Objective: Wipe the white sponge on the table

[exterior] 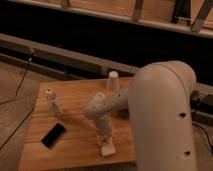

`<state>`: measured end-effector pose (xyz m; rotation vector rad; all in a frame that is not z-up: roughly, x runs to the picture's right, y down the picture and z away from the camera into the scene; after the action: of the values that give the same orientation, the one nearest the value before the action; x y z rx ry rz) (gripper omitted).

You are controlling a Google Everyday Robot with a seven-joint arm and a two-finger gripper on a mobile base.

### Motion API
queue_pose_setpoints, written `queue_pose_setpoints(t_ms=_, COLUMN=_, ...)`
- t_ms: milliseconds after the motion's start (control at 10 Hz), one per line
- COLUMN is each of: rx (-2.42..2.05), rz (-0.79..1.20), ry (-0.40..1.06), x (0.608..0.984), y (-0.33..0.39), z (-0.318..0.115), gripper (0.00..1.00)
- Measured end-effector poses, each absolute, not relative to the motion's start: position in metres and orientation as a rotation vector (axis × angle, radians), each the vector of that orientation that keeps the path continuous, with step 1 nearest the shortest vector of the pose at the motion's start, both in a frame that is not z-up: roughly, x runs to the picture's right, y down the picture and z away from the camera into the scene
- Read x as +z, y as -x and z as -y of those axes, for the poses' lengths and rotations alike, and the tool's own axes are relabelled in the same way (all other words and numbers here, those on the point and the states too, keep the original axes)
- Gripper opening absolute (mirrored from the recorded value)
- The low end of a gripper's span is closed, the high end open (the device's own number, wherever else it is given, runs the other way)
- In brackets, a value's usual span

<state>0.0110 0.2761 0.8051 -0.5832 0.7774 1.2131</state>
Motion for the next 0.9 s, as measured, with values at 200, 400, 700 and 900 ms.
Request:
queue_pose_setpoints(t_ms=200, rx=1.215, rz=-0.701, ry=0.587, x=0.821, y=0.021, z=-0.259, gripper=0.10)
queue_pose_setpoints(t_ms=400, rx=1.202, rz=-0.635, ry=0.581, x=0.832, y=0.047, z=-0.239, gripper=0.10)
queue_pose_setpoints(t_ms=700, rx=1.184, rz=-0.558, ry=0.558, x=0.839, y=0.075, z=-0.207, gripper=0.10)
queue_pose_setpoints(t_ms=900, rx=1.177, rz=-0.535, ry=0.543, x=0.840, y=0.083, z=-0.193, gripper=0.10)
